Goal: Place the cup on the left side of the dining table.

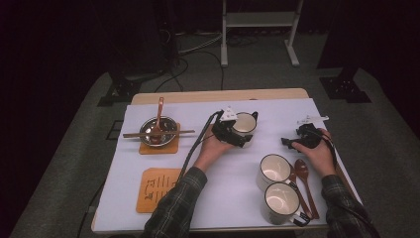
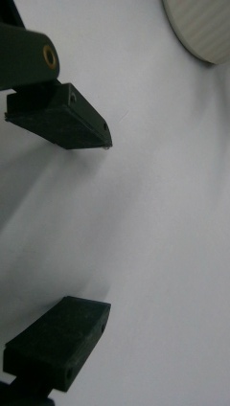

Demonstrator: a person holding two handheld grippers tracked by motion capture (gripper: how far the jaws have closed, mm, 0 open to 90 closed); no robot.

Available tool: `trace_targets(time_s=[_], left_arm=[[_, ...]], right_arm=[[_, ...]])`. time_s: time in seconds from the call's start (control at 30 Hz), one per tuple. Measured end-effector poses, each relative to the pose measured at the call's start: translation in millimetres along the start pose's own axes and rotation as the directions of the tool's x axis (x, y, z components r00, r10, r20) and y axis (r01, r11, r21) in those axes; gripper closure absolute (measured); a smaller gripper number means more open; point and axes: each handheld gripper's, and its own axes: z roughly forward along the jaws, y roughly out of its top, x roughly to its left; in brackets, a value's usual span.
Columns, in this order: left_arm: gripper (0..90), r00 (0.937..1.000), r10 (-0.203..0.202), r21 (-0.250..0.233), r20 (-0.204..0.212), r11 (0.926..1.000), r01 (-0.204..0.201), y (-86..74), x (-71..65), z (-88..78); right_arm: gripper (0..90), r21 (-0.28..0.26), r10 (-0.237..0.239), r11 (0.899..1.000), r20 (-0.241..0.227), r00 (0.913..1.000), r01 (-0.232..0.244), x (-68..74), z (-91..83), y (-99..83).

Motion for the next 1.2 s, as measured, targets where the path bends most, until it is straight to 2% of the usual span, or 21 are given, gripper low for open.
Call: trace_targets(time_s=[0.23, 0.83, 1.0, 1.03, 1.2], left_arm=[[2.0, 1.0000, -0.009, -0.024, 0.001, 0.9997, 0.009, -0.3, 1.6, 3.6], [3.1, 0.9999, 0.014, -0.014, 0.003, 0.9998, -0.014, 1.8, 1.0, 3.6], [3.2, 0.9997, 0.018, -0.007, 0.017, 0.9998, -0.018, 3.1, -0.1, 1.0], [3.2, 0.9995, 0.023, 0.006, 0.022, 0.9997, -0.023, 4.4, -1.2, -1.5], [3.2, 0.9993, 0.026, 0.005, 0.028, 0.9996, -0.026, 6.8, -4.2, -11.1]], right_arm=[[17.0, 0.001, 0.000, 1.000, 0.000, 1.0000, 0.000, 0.0, 0.0, 0.0], [17.0, 0.001, 0.001, 1.000, -0.001, 1.0000, -0.001, -0.1, 0.0, 0.1], [17.0, 0.001, 0.001, 1.000, -0.001, 1.0000, -0.001, -0.2, 0.0, 0.1], [17.0, 0.000, 0.001, 1.000, -0.001, 1.0000, -0.001, -0.2, 0.0, 0.0], [17.0, 0.000, 0.002, 1.000, -0.002, 1.0000, -0.002, -0.2, 0.0, 0.0]])
